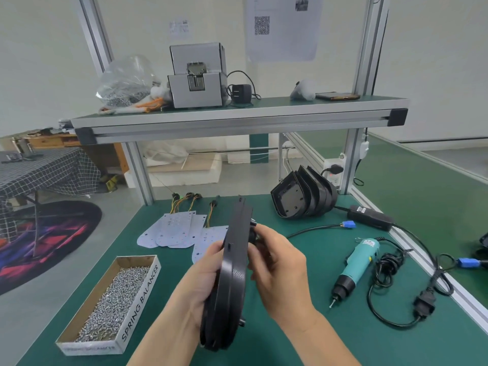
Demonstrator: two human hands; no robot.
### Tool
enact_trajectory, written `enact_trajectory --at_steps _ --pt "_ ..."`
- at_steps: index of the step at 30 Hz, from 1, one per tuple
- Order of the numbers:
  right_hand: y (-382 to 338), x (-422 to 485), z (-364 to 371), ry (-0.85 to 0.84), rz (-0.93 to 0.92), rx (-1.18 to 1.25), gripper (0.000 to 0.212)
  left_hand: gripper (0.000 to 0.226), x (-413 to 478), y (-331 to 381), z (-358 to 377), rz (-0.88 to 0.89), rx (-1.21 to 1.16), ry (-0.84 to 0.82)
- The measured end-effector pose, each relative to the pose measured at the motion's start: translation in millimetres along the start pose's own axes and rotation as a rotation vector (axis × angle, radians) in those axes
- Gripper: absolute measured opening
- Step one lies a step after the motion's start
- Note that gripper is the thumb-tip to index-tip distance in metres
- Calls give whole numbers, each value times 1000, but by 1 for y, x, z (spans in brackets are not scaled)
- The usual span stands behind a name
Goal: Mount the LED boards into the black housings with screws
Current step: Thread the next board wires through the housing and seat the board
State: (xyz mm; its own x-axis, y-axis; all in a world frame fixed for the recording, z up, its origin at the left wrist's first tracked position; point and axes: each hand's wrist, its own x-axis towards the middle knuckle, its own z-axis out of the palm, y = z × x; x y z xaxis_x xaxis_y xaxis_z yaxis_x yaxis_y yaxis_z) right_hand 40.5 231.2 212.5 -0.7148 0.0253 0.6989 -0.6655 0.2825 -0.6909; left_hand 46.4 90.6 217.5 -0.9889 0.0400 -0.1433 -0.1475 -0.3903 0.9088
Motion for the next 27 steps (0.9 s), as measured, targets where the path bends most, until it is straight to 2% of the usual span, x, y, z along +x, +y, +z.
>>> enact_trajectory --at_steps 2,3,4,6,7,8,10,11,12,13,15,17,21,27 --pt "4 8 -10 -190 98 98 34 17 0 4 1 33 -61 27" --pt "6 11 -16 -246 97 77 37 26 3 6 -1 79 -62 64" --pt "10 14 -19 -241 129 66 34 35 5 9 -2 136 -7 89" --pt "17 21 -29 -72 394 202 15 30 11 11 -8 253 197 144" --pt "17 25 -32 -68 578 334 22 26 12 12 -11 306 292 141" --pt "16 28 -36 -166 730 449 39 25 13 11 -12 344 373 138" --pt "18 31 -39 -451 867 543 65 29 14 9 -16 397 489 122" --pt "19 30 -37 -541 875 548 73 32 14 7 -17 409 515 106" --pt "20 28 -36 -563 880 540 74 35 13 4 -18 420 538 84" --pt "22 27 -34 -549 863 534 66 38 12 2 -18 433 572 63" --pt "24 25 -30 -506 810 512 33 39 12 0 -16 449 624 40" --pt "24 23 -23 -415 805 497 18 38 14 -1 -15 465 632 54" --pt "28 17 -11 -255 790 529 15 36 18 -2 -13 491 614 88" --pt "44 14 -3 -266 949 665 18 40 28 -20 -16 472 608 158"
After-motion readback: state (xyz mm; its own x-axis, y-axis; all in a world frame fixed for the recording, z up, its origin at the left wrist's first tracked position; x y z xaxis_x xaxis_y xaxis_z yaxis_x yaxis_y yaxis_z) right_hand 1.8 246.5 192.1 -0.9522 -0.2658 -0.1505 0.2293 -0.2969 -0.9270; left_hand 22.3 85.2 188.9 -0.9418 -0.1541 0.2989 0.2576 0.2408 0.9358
